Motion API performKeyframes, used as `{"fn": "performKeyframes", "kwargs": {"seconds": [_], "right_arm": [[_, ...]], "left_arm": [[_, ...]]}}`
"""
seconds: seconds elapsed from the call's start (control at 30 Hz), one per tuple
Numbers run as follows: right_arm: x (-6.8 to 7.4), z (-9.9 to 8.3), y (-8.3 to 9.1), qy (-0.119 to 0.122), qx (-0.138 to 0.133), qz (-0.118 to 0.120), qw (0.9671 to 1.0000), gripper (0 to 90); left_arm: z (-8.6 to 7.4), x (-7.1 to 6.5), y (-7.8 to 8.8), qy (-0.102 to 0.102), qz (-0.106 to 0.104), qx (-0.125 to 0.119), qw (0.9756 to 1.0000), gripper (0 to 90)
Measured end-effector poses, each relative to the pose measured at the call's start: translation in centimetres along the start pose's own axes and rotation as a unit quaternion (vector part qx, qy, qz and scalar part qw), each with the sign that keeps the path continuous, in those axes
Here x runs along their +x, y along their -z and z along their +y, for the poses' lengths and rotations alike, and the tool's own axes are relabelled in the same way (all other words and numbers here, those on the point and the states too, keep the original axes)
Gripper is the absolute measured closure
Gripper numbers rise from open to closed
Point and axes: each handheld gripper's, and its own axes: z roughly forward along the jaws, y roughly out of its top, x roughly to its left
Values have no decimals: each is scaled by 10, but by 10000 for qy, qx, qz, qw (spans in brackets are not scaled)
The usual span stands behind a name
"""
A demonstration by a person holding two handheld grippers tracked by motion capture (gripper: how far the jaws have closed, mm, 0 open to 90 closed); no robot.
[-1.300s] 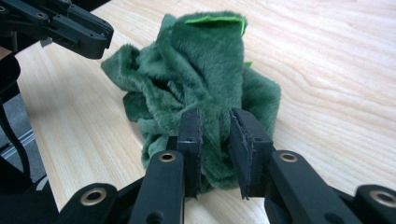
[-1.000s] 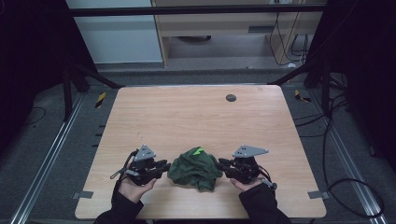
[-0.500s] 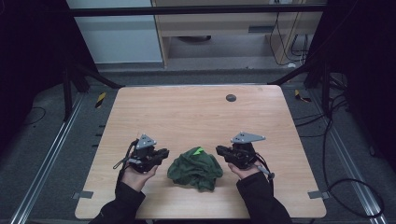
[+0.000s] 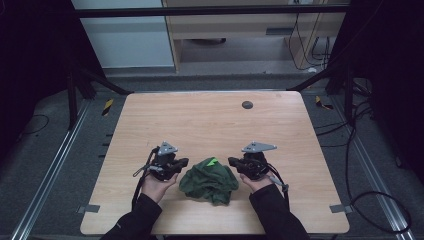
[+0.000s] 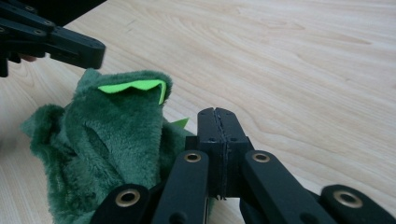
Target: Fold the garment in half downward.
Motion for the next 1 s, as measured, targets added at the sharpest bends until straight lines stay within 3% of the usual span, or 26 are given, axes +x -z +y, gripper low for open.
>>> {"fn": "performKeyframes", "kwargs": {"seconds": [0.43, 1.0], "right_arm": [[10, -5, -13, 44, 234, 249, 9994, 900], [31, -8, 10, 243, 76, 623, 9977, 899]], "left_arm": [[-2, -9, -6, -184, -442, 71, 9988, 897], [-13, -29, 28, -476, -771, -83, 9958, 895]]}}
